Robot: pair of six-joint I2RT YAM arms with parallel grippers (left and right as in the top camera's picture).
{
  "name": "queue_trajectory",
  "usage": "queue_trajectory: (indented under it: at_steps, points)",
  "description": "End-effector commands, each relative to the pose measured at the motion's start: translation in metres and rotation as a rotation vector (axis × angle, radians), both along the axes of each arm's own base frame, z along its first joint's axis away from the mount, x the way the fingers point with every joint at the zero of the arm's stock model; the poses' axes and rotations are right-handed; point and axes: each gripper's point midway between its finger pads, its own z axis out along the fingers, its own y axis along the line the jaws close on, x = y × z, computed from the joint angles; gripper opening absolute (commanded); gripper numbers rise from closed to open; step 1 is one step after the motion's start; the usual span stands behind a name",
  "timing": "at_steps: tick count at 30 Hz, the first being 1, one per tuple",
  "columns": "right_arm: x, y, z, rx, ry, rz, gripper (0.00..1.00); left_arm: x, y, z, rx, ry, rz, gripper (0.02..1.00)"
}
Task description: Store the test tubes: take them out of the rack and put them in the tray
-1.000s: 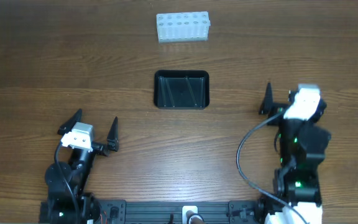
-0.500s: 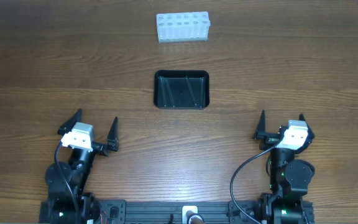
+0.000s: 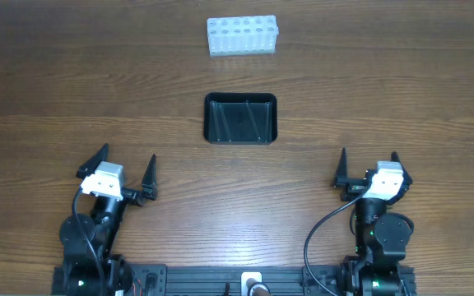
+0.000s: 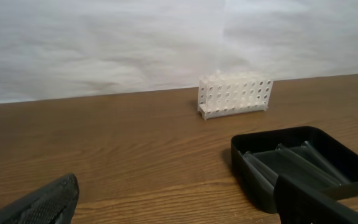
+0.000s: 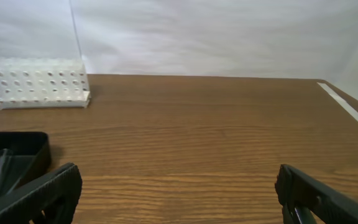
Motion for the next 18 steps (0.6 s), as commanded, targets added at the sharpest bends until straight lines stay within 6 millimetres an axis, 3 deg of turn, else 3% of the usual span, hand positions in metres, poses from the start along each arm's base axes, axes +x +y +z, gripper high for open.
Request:
queue_trajectory:
  at_steps: [1, 18]
  points:
    - [-0.0004, -0.0002, -0.0006, -0.007, -0.004, -0.008, 0.991, -0.0006, -0.0023, -0.0013, 0.013, -0.005, -0.013, 0.998]
    - [-0.0005, -0.0022, -0.0006, -0.007, -0.003, -0.016, 0.993, -0.0006, -0.0023, -0.0013, 0.013, -0.005, -0.013, 1.0]
